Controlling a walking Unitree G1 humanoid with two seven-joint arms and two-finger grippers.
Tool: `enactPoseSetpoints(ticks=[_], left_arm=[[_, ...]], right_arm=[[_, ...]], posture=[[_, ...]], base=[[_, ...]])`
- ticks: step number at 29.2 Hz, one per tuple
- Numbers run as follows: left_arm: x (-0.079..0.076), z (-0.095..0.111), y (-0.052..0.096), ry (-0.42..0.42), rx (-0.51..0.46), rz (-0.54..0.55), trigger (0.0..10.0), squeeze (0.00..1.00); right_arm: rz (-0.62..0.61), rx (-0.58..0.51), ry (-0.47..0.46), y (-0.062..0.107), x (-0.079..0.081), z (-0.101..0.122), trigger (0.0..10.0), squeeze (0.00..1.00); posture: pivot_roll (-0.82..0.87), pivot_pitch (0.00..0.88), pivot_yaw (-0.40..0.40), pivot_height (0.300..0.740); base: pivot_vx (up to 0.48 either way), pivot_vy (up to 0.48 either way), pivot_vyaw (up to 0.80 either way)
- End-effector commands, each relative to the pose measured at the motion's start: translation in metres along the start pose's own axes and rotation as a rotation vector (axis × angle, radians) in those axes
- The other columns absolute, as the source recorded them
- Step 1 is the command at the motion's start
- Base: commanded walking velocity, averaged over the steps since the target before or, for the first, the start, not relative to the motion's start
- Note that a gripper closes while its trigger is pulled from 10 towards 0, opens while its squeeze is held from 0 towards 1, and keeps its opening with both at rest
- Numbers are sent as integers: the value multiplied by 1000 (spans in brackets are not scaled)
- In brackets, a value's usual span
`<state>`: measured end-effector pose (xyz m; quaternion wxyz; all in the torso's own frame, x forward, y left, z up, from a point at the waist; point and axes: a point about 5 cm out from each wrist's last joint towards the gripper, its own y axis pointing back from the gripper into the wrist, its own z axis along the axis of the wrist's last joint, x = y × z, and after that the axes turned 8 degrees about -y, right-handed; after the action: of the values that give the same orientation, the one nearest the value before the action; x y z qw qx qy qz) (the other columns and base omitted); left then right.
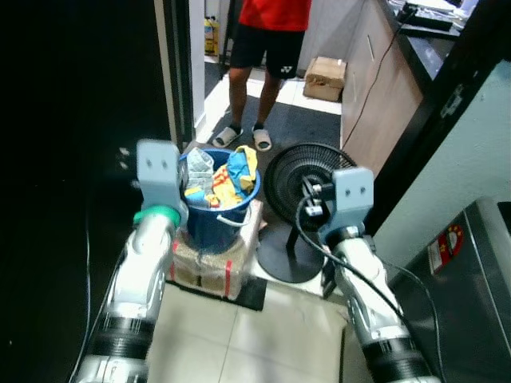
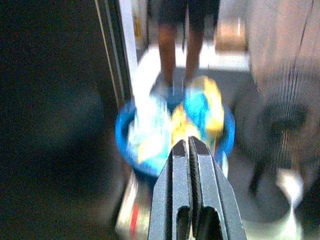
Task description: Clothes washing
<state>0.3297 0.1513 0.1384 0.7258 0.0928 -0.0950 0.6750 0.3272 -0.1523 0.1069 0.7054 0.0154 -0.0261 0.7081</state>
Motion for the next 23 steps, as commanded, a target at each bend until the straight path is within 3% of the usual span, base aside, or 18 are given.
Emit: enactPoseSetpoints(ticks=[1,5,8,17,23], left_arm=[[-8,-6,2,-26,7,-50,10000,0],[-20,-39,12,-65,109,-112,10000,0],[-28,-48,15,-71,139,-148,10000,0],[-40,-62,19,-90,171,-206,10000,0],[-42,-67,17,-103,170,-220,10000,0]], right_arm=[[-25,41,8,6,-5,-14,10000,0],[-57,171,10,26,-9,-52,10000,0],[-70,244,-18,38,-7,-71,10000,0],[-86,313,-52,50,-1,-93,10000,0],[-86,303,-42,52,1,-96,10000,0]], posture=[[77,0,15,740],[52,0,42,740],[42,0,51,740],[19,0,74,740],[12,0,74,740]], base=[[0,0,0],[0,0,0],[0,0,0],[0,0,0],[0,0,0]])
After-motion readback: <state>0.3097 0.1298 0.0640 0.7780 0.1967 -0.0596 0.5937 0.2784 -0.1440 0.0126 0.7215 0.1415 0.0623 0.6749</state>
